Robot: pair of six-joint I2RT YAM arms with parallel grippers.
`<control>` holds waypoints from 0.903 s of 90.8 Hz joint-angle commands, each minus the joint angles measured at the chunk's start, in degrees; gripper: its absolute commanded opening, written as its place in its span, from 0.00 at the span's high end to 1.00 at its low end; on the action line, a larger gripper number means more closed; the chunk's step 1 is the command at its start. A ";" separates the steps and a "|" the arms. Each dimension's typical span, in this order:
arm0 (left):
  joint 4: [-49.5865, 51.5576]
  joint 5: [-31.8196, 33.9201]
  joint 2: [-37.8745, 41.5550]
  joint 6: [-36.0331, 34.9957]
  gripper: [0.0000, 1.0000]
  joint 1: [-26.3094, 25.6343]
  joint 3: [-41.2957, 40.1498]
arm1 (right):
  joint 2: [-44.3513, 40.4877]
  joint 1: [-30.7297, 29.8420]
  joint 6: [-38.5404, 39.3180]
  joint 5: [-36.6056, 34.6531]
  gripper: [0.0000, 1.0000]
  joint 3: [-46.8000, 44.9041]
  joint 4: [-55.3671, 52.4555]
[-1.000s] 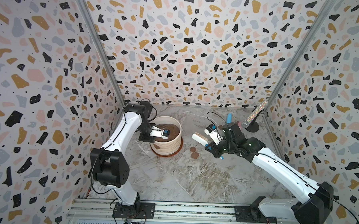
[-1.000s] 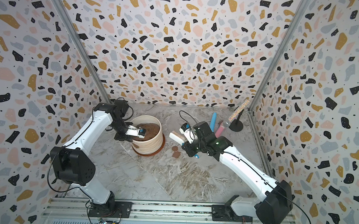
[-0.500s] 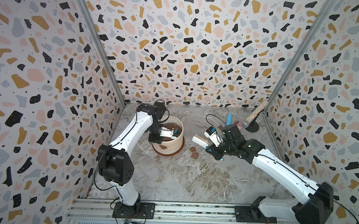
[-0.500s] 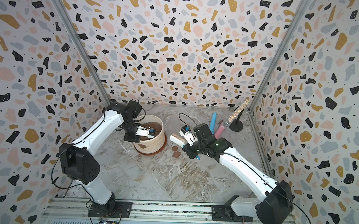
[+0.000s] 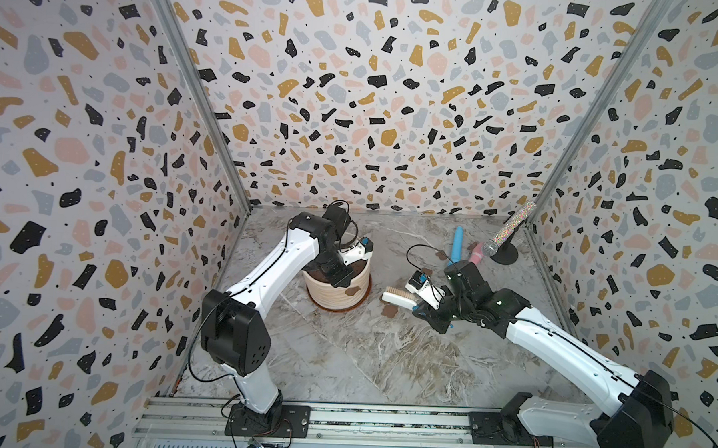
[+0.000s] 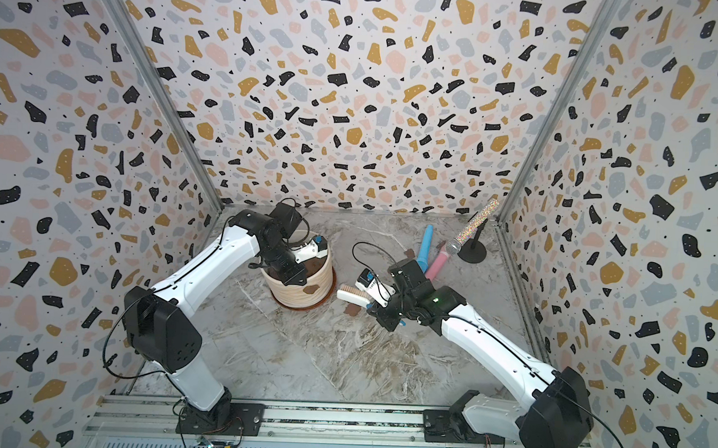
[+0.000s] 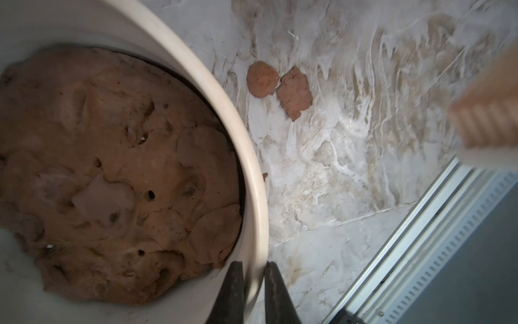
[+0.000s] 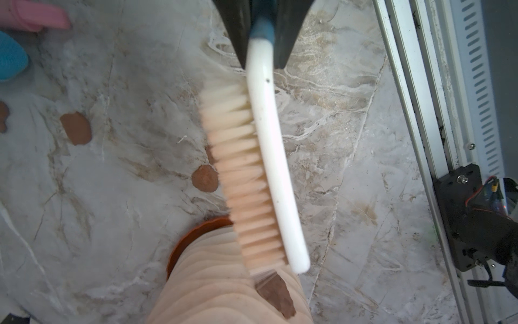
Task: Scrub the dried mud off the ceramic pot
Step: Rotate the pot on the tray, then brush off the soil from the pot.
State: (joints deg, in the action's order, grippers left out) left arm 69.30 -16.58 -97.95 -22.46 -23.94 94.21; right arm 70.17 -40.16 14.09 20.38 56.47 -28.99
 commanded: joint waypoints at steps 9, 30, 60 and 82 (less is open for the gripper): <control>1.58 -9.55 0.30 9.96 0.75 -1.05 2.66 | 4.59 -2.32 7.95 5.04 1.00 1.17 7.51; 2.25 -8.87 4.59 6.69 0.62 0.25 0.96 | 14.75 -5.63 19.04 9.65 1.00 6.56 7.93; 0.13 -12.88 9.94 8.13 0.31 10.88 -5.51 | 28.67 -4.80 14.87 9.78 1.00 17.38 8.75; -0.18 -10.91 10.32 5.30 0.31 11.41 -7.39 | 32.39 1.05 10.43 15.15 1.00 19.18 8.71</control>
State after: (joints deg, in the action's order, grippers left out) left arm 69.32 -27.14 -88.51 -14.87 -12.71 87.50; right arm 103.15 -42.19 28.38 32.99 73.89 -20.64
